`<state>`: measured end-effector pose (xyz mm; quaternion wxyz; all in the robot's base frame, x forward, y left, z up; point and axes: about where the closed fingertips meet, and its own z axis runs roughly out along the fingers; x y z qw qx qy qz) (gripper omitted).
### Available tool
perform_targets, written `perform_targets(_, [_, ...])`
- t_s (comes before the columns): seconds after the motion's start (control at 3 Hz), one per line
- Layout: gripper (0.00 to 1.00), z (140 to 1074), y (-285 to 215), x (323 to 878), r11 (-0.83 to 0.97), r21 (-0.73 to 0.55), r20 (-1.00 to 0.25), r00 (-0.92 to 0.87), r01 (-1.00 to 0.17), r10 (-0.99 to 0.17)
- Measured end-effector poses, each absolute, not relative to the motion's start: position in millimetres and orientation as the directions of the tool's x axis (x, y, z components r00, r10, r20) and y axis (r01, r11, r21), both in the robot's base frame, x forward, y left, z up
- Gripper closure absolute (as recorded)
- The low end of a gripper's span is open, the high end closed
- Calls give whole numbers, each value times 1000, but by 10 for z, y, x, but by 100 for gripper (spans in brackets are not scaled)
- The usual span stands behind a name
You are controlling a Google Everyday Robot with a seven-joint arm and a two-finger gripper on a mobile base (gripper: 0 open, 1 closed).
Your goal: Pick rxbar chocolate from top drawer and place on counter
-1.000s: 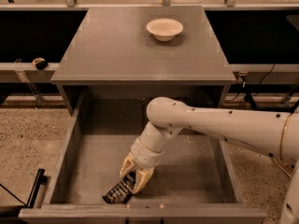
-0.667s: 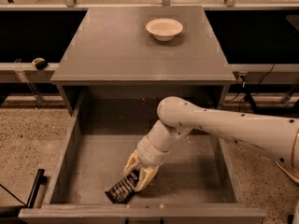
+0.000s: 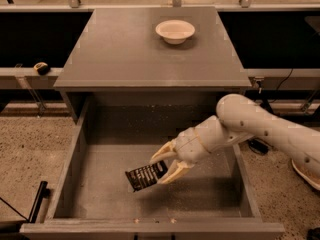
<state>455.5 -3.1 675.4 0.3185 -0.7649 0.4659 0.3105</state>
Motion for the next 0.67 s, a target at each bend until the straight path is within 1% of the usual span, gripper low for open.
perform_targets(0.33, [100, 7126, -318, 4782, -245, -171, -807, 278, -954, -521])
perform_targets(0.67, [100, 7384, -601, 5164, -65, -85, -849, 106, -994, -517])
